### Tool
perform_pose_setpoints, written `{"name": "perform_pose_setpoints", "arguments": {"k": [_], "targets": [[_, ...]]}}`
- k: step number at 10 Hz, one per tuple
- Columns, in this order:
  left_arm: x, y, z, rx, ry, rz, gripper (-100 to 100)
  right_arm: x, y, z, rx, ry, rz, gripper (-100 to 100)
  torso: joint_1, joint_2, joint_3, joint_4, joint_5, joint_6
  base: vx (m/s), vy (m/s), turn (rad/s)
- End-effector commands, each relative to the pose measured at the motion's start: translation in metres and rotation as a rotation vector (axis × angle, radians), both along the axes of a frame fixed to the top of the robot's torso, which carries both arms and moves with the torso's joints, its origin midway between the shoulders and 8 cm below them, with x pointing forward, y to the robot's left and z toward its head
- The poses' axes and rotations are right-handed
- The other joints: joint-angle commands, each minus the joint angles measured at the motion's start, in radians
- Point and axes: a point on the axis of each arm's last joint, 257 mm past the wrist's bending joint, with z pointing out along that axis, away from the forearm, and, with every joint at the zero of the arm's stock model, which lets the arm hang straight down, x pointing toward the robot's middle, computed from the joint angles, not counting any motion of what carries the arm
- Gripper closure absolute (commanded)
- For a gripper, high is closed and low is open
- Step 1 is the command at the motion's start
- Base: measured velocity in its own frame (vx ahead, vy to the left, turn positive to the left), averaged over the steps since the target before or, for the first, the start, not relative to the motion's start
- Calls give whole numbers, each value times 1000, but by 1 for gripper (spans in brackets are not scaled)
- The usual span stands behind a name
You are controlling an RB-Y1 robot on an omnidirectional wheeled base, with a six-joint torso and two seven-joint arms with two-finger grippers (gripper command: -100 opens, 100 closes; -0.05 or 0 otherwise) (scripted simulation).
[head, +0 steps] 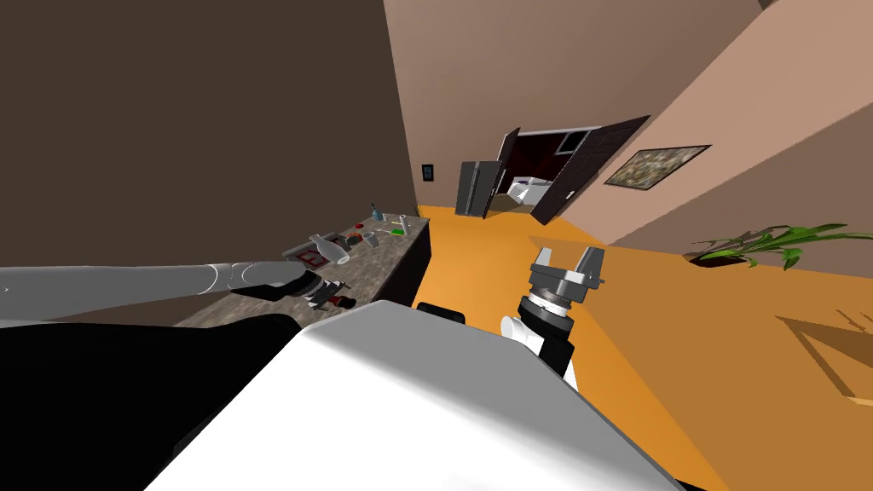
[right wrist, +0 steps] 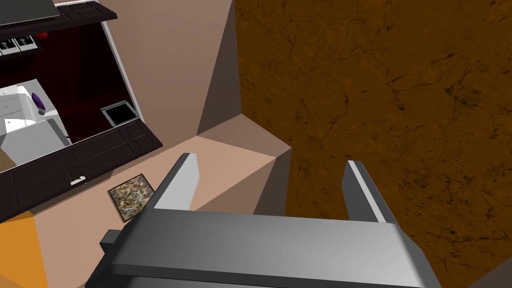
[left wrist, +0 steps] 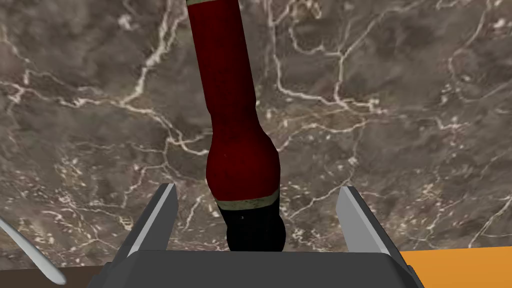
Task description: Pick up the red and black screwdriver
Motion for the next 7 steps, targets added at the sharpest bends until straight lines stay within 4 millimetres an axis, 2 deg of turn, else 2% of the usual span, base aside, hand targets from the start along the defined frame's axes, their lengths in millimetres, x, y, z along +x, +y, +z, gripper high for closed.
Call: {"name": "perform_pose_setpoints", "arguments": {"k": [1, 2, 4, 5, 7], "targets": [[2, 9, 2, 38, 12, -82, -100, 0, 0, 0, 0, 0, 0, 0, 0, 0, 0, 0, 0, 0, -81, 256, -96], [3, 12, 2, 54, 18, -122, -100, 0, 0, 0, 0, 0, 0, 0, -1, 3, 2, 1, 0, 0, -85, 177, -58], [4, 16, 3, 74, 26, -180, -100, 0, 0, 0, 0, 0, 0, 0, -14, 0, 0, 0, -3, -1, -6, 21, 64], [4, 16, 3, 74, 26, -180, -100, 0, 0, 0, 1, 0, 0, 0, -17, 0, 0, 0, -4, 0, -27, 92, -321], [4, 16, 3, 73, 26, -179, -100, 0, 0, 0, 0, 0, 0, 0, -15, -1, 0, 0, -3, 0, 3, 49, 52]]}}
